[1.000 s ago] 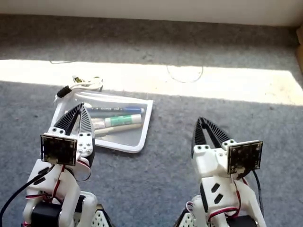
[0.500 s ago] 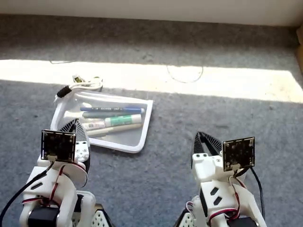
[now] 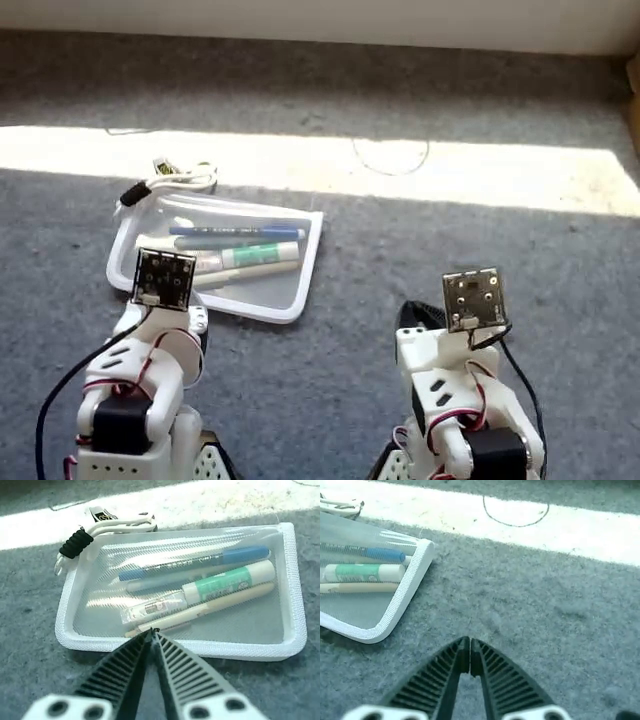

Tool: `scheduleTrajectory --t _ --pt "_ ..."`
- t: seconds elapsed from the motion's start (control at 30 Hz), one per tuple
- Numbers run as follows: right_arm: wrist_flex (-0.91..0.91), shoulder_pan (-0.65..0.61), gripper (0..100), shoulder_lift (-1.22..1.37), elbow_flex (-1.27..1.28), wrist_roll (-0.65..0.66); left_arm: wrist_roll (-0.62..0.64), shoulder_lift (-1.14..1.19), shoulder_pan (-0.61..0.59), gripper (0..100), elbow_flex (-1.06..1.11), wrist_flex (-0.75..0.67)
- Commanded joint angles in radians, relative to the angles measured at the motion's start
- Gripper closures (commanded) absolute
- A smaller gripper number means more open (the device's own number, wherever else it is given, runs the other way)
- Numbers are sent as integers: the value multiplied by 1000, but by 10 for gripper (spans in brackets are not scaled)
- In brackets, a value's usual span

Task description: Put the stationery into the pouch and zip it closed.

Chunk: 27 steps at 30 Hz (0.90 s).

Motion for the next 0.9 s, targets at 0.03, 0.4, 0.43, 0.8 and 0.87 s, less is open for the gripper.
scheduleTrajectory --t 0.03,0.4,0.43,0.8,0.87 --pt "-56 12 992 -2 33 -5 3 1 -13 989 99 -97" --pt "-283 12 993 -2 395 -3 3 1 -13 993 275 -290" --pt "-300 12 993 -2 415 -3 3 1 -13 993 275 -290" --pt "-400 12 993 1 556 -3 3 8 -13 992 275 -287" --pt "-400 12 993 1 556 -3 3 10 -13 992 275 -287"
